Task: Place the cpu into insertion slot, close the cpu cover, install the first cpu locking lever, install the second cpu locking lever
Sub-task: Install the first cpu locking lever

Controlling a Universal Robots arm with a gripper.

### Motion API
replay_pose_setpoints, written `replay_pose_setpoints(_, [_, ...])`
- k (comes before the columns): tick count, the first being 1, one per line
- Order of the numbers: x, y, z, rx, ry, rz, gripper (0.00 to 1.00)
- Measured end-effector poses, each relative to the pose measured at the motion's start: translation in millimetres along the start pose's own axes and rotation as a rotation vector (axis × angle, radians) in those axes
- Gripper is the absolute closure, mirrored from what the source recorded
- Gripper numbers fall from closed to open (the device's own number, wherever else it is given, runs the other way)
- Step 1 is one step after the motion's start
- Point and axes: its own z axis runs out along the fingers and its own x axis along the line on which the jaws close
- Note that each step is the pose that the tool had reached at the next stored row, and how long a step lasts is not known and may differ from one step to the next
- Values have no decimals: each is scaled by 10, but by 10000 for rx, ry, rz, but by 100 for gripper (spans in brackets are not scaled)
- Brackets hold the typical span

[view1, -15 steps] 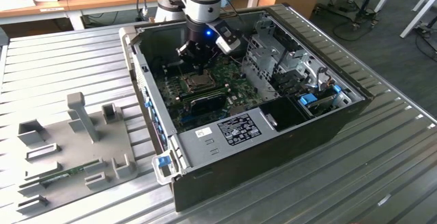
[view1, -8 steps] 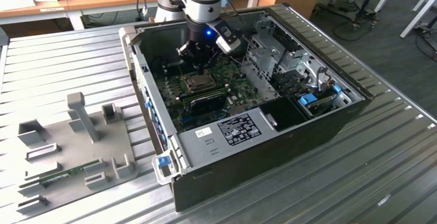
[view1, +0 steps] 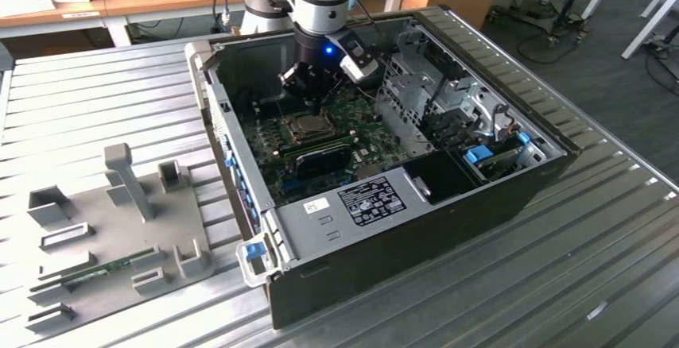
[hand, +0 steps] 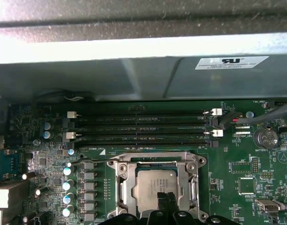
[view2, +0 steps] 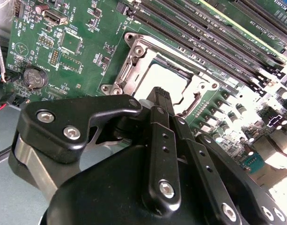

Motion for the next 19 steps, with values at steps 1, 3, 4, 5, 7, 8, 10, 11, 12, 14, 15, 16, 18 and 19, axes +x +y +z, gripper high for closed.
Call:
replay_pose_setpoints(1, [0,0,0,0,0,0,89])
replay_pose_setpoints(3, [-1,0,0,-1,0,0,89])
replay_pose_setpoints(4, [-1,1,-4,2,1,0,89])
replay_pose_setpoints(5, [-1,0,-9,3,1,0,89])
replay_pose_setpoints(7, [-1,1,-24,1,1,0,89])
replay_pose_setpoints(8, [-1,1,-33,1,0,1,89])
replay_pose_setpoints(10, [-2,2,-54,0,0,0,89])
replay_pose_setpoints(11, [-2,3,-64,0,0,0,89])
replay_pose_setpoints(12, [-2,3,-75,1,0,0,89])
replay_pose_setpoints(14, [-3,4,-95,1,1,1,89])
replay_pose_setpoints(15, [-3,4,-102,1,0,0,89])
replay_pose_setpoints(16, [-3,4,-104,-1,-1,0,89])
replay_pose_setpoints(18, [-3,5,-104,-3,-2,0,89])
replay_pose_setpoints(19, [-3,4,-104,-2,-1,0,89])
